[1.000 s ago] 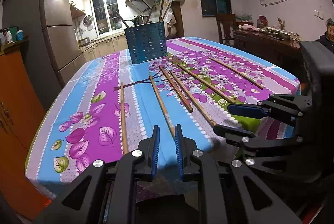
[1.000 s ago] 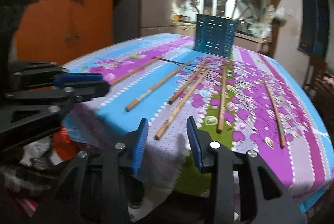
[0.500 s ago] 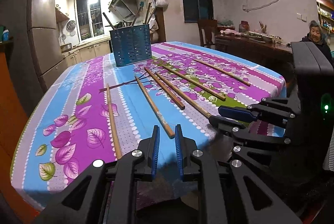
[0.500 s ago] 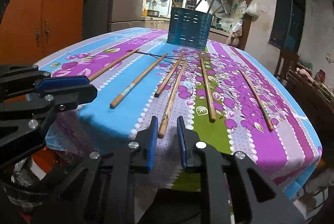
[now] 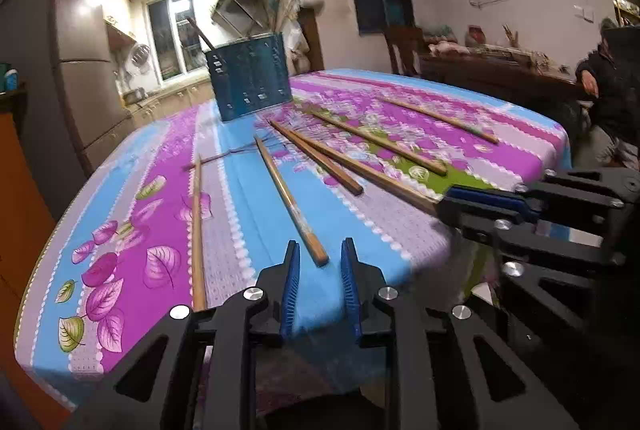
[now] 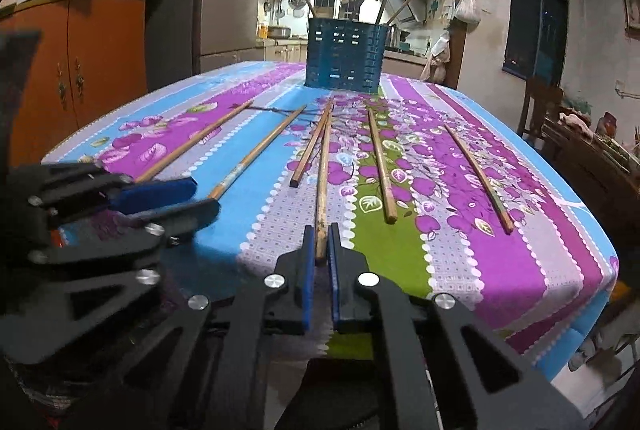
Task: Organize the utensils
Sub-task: 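Move both tools back to the chopsticks and close the right tool on one, then close the left tool on a chopstick while the right tool holds its own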
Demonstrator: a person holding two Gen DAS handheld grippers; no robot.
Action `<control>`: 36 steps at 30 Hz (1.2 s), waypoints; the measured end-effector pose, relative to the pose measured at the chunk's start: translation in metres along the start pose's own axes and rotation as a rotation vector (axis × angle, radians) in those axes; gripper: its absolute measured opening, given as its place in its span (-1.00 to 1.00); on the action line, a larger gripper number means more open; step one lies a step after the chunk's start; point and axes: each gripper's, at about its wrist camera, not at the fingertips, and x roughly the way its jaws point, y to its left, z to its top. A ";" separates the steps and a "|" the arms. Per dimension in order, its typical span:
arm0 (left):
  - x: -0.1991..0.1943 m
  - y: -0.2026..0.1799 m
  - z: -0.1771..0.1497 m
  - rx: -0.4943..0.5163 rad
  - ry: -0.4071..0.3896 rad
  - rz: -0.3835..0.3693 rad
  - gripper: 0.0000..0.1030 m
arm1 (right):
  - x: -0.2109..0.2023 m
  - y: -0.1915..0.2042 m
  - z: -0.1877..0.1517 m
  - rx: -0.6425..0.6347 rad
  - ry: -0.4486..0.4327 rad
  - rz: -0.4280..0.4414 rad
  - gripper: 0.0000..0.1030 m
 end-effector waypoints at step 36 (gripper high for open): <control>-0.055 0.023 0.030 -0.085 -0.172 0.144 -0.85 | -0.039 -0.017 0.017 -0.027 -0.150 0.023 -0.91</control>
